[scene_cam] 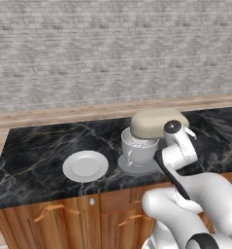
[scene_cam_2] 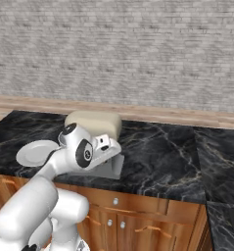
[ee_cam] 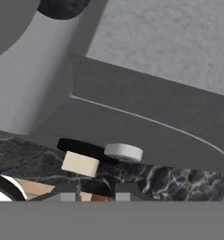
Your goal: Add butter and sugar cubes to the stand mixer bowl and then turn on the stand mixer to begin making frosting.
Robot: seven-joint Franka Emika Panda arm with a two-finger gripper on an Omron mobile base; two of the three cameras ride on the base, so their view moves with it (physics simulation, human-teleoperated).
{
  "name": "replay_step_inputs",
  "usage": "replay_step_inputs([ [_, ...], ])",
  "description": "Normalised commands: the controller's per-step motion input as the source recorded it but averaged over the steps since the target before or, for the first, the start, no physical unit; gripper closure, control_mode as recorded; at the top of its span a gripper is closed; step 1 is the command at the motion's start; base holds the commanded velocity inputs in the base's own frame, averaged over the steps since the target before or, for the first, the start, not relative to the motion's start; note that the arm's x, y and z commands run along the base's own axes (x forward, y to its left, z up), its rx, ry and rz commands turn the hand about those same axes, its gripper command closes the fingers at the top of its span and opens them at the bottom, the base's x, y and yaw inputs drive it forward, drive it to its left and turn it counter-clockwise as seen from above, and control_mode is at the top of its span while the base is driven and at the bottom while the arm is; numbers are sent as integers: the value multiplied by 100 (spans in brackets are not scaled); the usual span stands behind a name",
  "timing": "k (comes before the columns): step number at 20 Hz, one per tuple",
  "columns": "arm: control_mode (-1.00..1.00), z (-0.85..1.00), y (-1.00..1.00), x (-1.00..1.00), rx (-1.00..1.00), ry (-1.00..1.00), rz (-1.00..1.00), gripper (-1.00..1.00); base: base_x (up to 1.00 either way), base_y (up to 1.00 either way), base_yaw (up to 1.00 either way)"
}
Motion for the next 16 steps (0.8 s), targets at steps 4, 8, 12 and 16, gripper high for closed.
replay_step_inputs([
  [4, -100, -22, 48, 0, 11, 0, 0, 100, 0, 0, 0],
  [8, -100, -4, 27, 0, 14, -5, 0, 100, 0, 0, 0],
  [12, -100, 0, 2, 12, 16, -6, 0, 100, 0, 0, 0],
  [16, -100, -3, 0, 15, 20, -1, 0, 100, 0, 0, 0],
])
